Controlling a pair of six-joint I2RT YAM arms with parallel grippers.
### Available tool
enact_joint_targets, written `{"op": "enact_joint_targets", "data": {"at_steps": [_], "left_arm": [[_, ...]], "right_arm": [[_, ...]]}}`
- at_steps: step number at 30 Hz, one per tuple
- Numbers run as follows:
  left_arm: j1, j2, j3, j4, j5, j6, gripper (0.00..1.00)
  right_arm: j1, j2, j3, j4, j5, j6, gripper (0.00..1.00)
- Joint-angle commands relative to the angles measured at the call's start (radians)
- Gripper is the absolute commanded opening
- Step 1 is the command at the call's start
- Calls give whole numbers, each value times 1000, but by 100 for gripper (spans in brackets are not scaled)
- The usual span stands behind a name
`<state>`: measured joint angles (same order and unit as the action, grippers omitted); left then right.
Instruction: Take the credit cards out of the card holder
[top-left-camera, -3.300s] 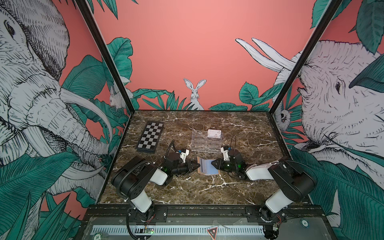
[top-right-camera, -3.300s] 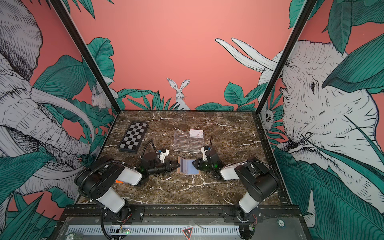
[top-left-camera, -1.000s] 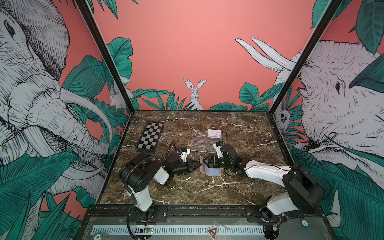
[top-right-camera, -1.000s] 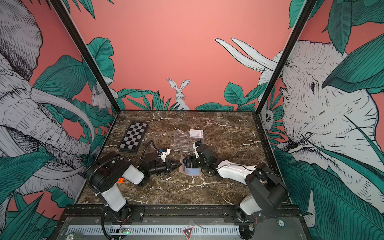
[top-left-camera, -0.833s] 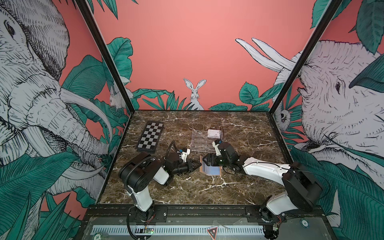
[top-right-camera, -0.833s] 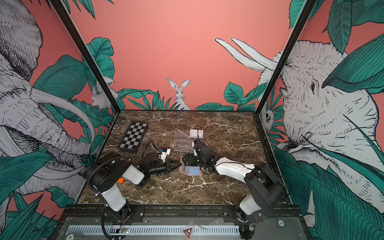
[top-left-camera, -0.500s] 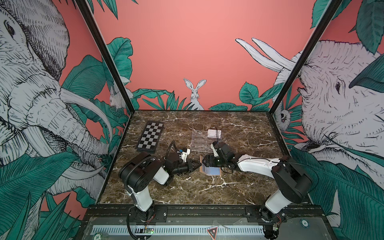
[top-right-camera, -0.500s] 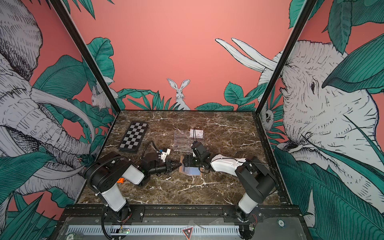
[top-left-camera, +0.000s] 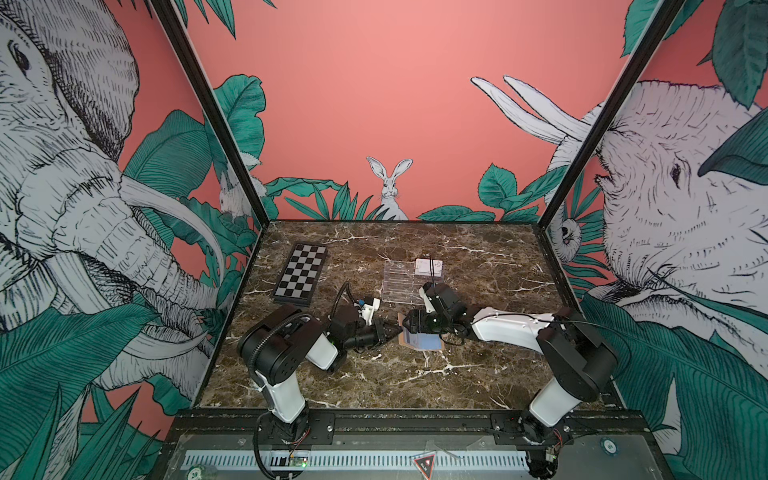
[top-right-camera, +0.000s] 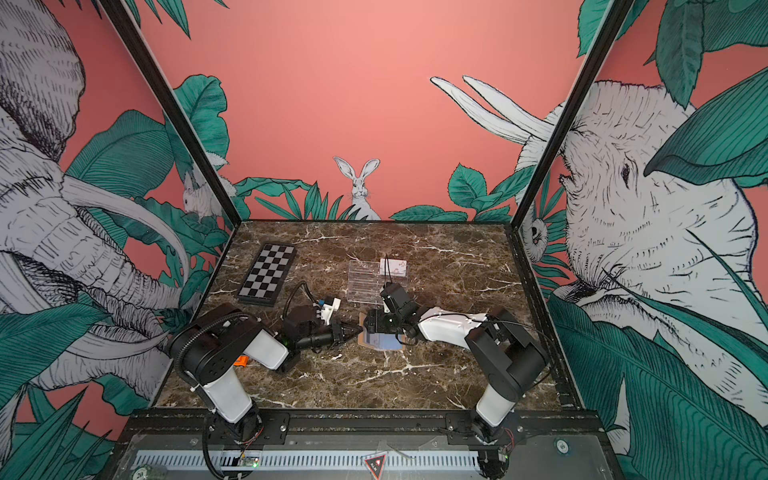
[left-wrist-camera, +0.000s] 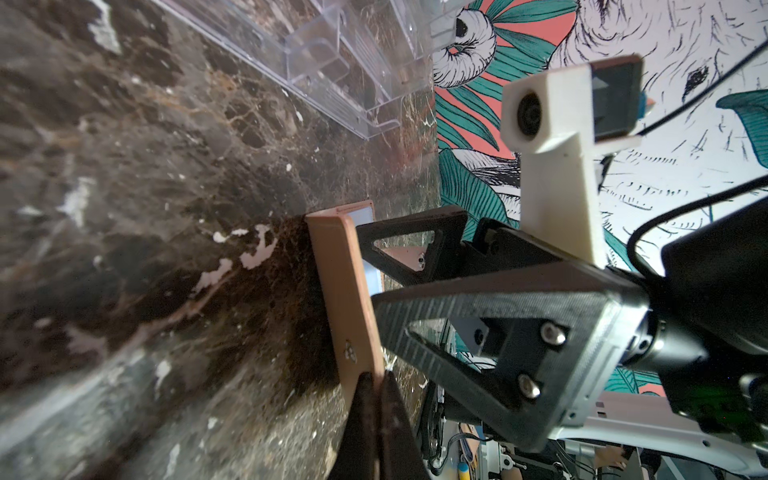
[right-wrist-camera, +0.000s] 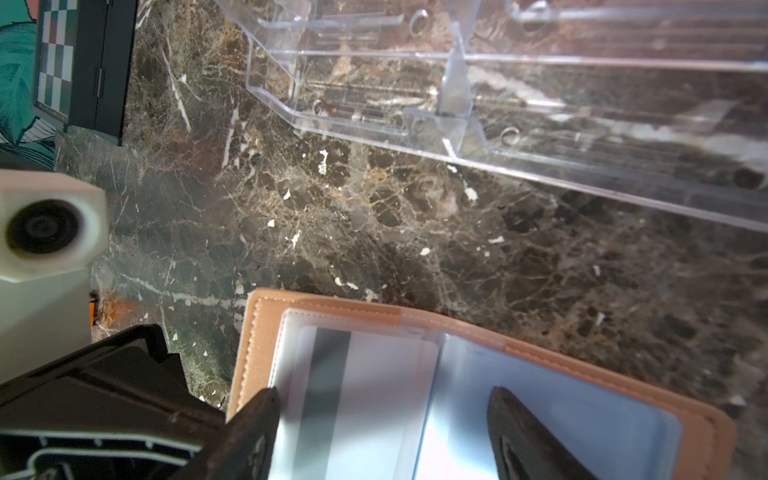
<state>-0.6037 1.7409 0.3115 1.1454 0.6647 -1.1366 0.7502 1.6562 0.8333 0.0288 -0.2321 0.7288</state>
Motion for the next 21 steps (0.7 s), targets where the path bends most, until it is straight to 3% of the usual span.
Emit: {"op": "enact_joint_targets", "data": {"at_steps": [1, 12, 21], "left_arm": [[-5, -12, -3, 22, 11, 14, 0], [-5, -38, -2, -24, 6, 39, 0], [-5, -67, 5, -83, -3, 66, 0]], "right_arm": [[15, 22, 13, -16, 2, -4, 77], [54, 23, 43, -151, 123, -51, 69], [55, 21, 40, -170, 138, -56, 61]]}}
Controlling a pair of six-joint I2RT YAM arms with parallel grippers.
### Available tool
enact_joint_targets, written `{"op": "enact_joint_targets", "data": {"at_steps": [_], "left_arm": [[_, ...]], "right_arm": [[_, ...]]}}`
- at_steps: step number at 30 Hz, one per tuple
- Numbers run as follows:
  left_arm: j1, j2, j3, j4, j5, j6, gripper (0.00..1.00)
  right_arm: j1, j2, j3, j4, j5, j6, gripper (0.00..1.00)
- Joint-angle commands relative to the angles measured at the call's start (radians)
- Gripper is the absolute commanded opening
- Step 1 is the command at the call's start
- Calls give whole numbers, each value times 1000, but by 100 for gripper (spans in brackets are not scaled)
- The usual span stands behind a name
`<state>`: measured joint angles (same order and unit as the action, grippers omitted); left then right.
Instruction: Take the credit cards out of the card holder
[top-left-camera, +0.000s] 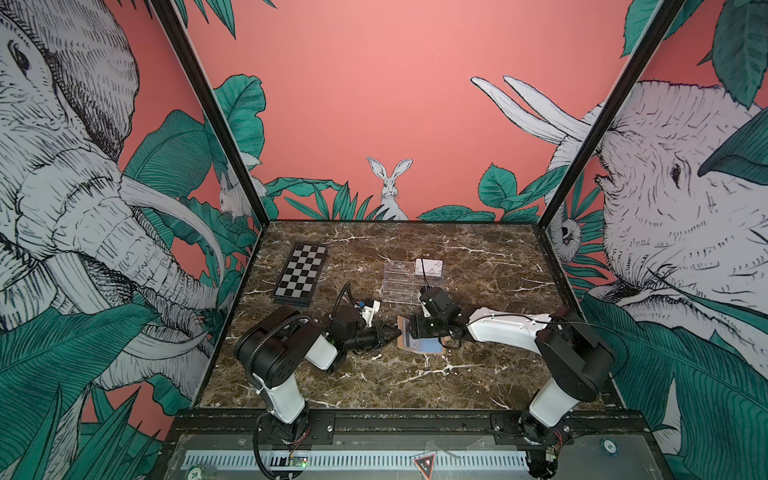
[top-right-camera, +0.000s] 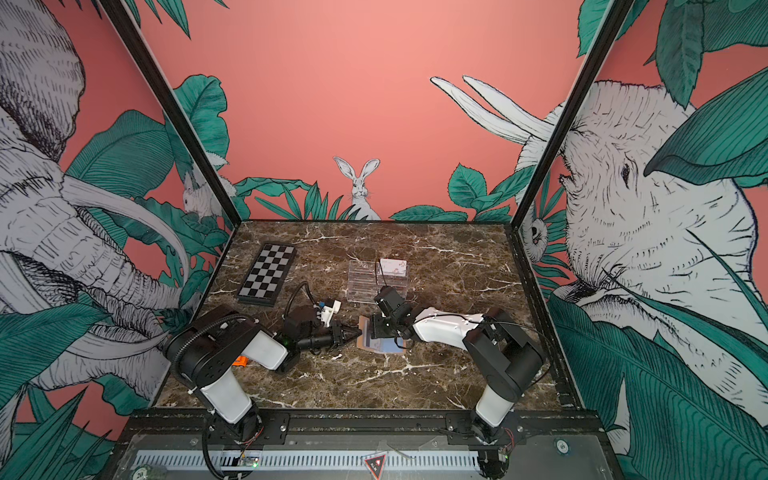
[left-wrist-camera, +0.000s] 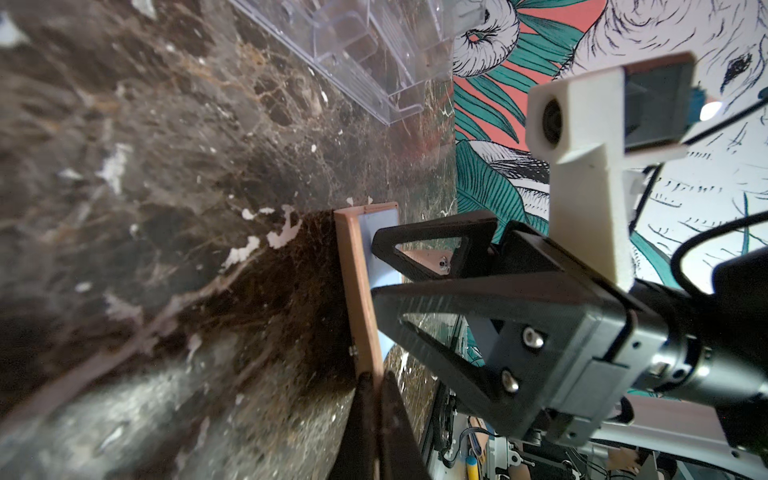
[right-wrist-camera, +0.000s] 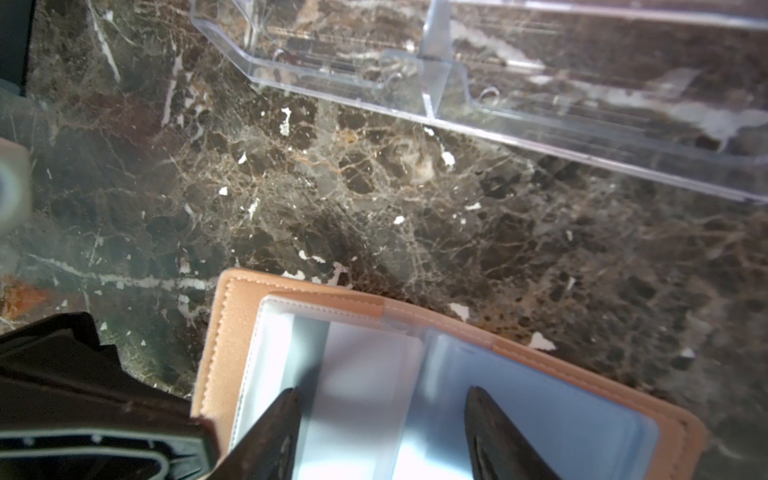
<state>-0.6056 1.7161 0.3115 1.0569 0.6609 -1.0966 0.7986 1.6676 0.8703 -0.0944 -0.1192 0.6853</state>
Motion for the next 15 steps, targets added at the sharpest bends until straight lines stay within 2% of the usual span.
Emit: {"op": "enact_joint_targets", "data": {"at_steps": [1, 8, 15], "left_arm": [[-3, -42, 4, 4, 0, 27, 0], [-3, -35, 9, 12, 6, 26, 0], [-5, -29, 4, 21, 6, 27, 0]], "right_arm": [[7, 8, 3, -49, 29, -13, 60], [7, -43, -17, -32, 37, -11, 61], [8, -114, -11, 2, -9, -13, 74]]}}
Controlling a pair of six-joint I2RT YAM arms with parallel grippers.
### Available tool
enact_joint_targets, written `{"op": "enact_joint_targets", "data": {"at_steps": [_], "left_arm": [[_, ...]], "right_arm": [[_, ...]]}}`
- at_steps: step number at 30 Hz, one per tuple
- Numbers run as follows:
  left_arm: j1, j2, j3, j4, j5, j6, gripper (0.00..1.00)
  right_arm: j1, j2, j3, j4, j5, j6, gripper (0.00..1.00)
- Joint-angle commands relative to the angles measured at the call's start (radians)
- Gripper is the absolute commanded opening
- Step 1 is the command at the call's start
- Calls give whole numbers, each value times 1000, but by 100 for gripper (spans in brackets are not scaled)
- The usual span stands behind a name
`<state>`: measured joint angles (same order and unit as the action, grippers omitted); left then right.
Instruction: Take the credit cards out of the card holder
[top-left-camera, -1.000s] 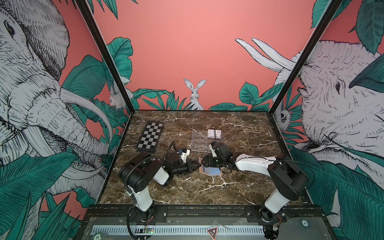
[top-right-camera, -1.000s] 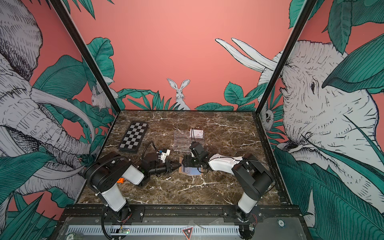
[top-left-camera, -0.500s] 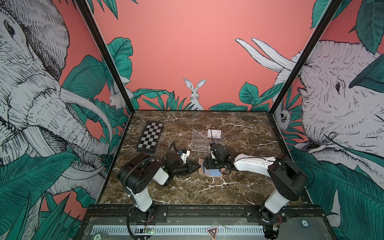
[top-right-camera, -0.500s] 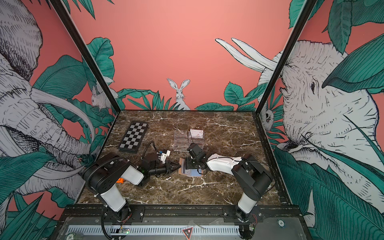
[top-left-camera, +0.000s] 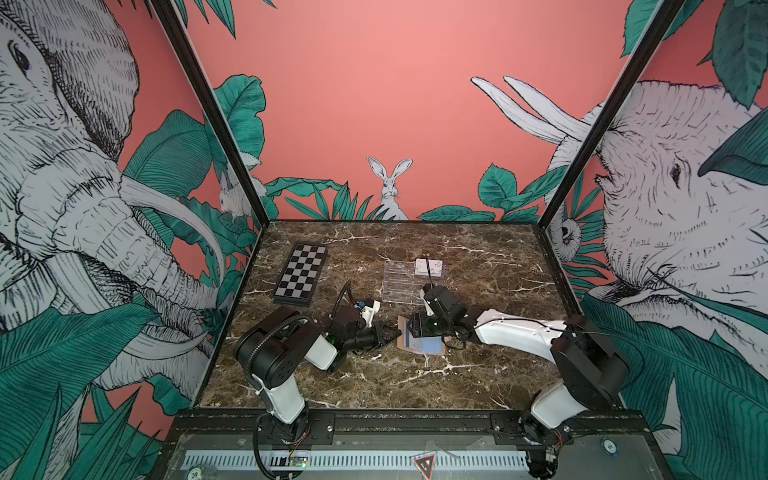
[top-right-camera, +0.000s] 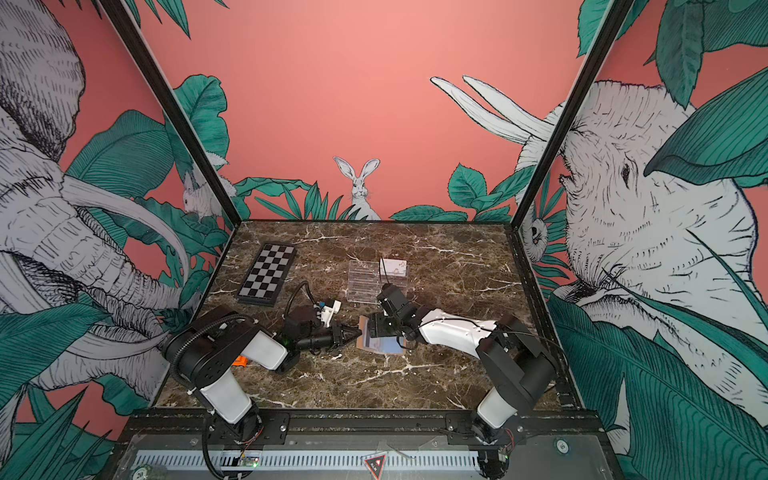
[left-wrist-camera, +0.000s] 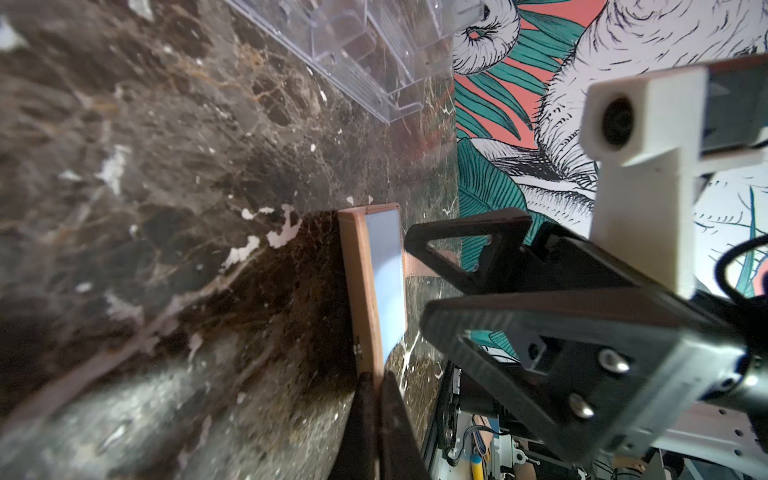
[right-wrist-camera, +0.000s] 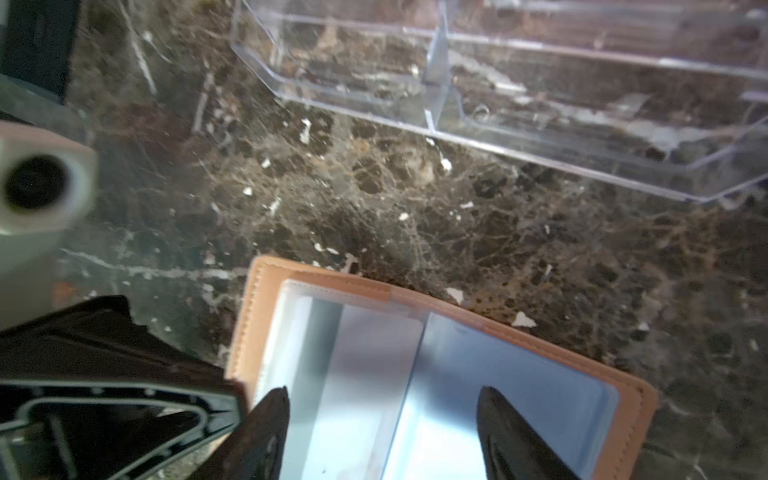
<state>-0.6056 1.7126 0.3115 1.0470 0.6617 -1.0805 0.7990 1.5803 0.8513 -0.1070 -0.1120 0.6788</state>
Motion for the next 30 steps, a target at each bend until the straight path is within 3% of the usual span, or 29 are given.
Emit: {"op": "enact_joint_targets", "data": {"at_steps": [1, 18, 30], "left_arm": [[-5, -25, 3, 33, 5, 12, 0], [-11, -8, -3, 62, -4, 5, 0], [-11, -13, -8, 56, -5, 11, 0]], "right_arm": [[8, -20, 15, 15, -25, -7, 75], [29, 118, 107, -32, -1, -12, 76], [28, 115, 73, -60, 36, -12, 62]]}}
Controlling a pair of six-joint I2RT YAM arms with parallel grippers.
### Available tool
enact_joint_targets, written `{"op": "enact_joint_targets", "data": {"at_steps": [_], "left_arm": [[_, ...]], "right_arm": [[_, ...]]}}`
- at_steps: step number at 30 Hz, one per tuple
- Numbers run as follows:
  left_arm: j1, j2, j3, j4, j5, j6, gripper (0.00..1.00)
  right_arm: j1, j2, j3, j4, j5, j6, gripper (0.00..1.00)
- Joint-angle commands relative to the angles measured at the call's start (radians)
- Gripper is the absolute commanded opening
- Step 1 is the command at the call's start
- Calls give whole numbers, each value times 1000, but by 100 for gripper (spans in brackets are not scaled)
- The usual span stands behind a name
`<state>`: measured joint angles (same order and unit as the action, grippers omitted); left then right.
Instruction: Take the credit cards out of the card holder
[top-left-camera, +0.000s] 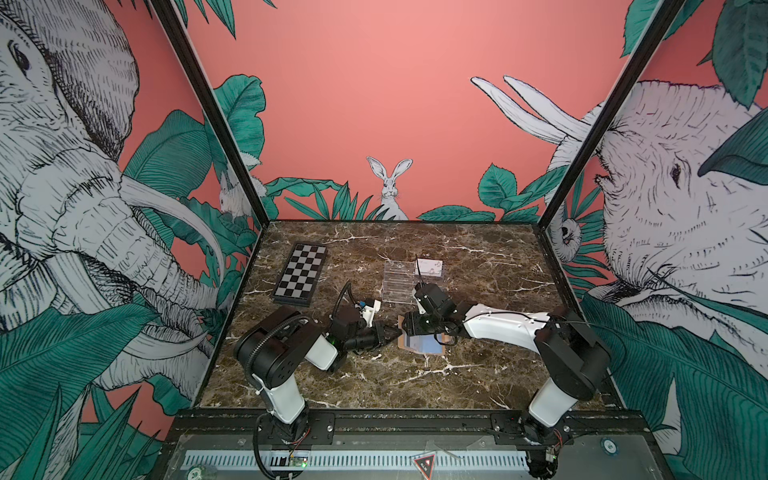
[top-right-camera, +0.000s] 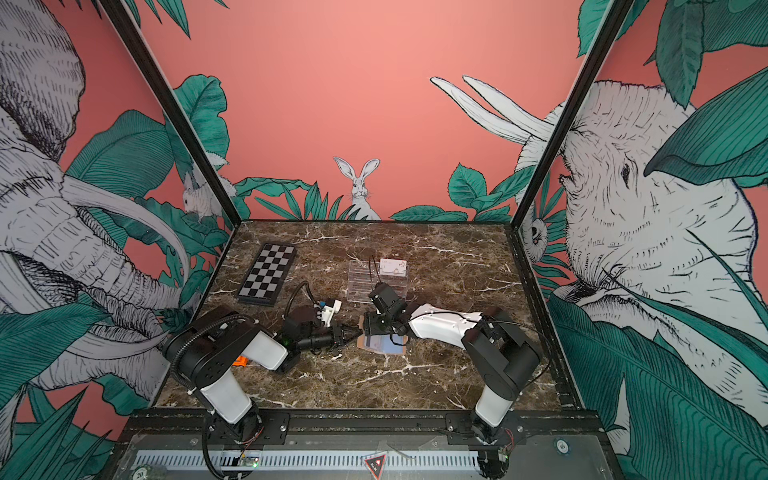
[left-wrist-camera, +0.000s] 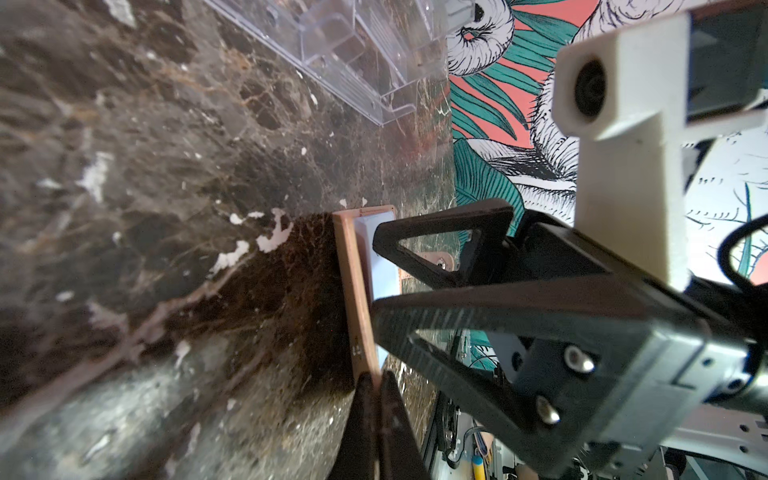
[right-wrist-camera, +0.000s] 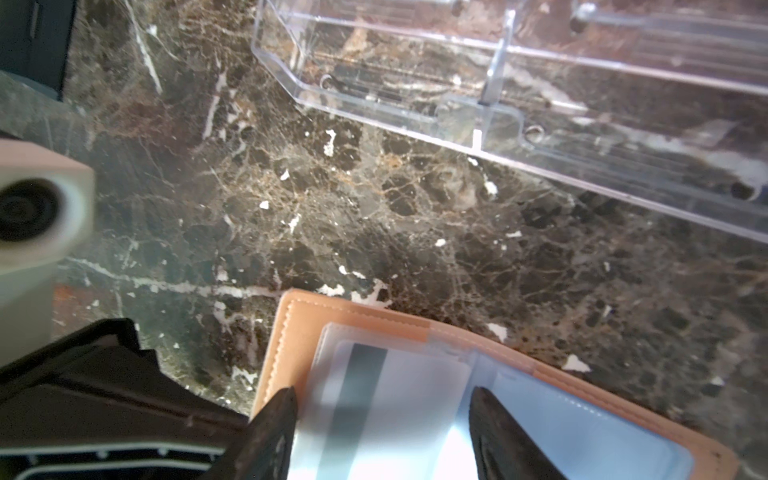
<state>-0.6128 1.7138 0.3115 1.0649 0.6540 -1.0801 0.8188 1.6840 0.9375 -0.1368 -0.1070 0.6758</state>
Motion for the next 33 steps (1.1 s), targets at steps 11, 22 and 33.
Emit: {"op": "enact_joint_targets", "data": {"at_steps": [11, 22, 33], "left_arm": [[-4, -14, -10, 30, -2, 15, 0], [-3, 3, -12, 47, -2, 12, 0], [-4, 17, -11, 62, 2, 8, 0]], "right_arm": [[7, -36, -22, -40, 69, -12, 55], [3, -76, -58, 6, 76, 0, 50], [-23, -75, -97, 123, 6, 27, 45]]}}
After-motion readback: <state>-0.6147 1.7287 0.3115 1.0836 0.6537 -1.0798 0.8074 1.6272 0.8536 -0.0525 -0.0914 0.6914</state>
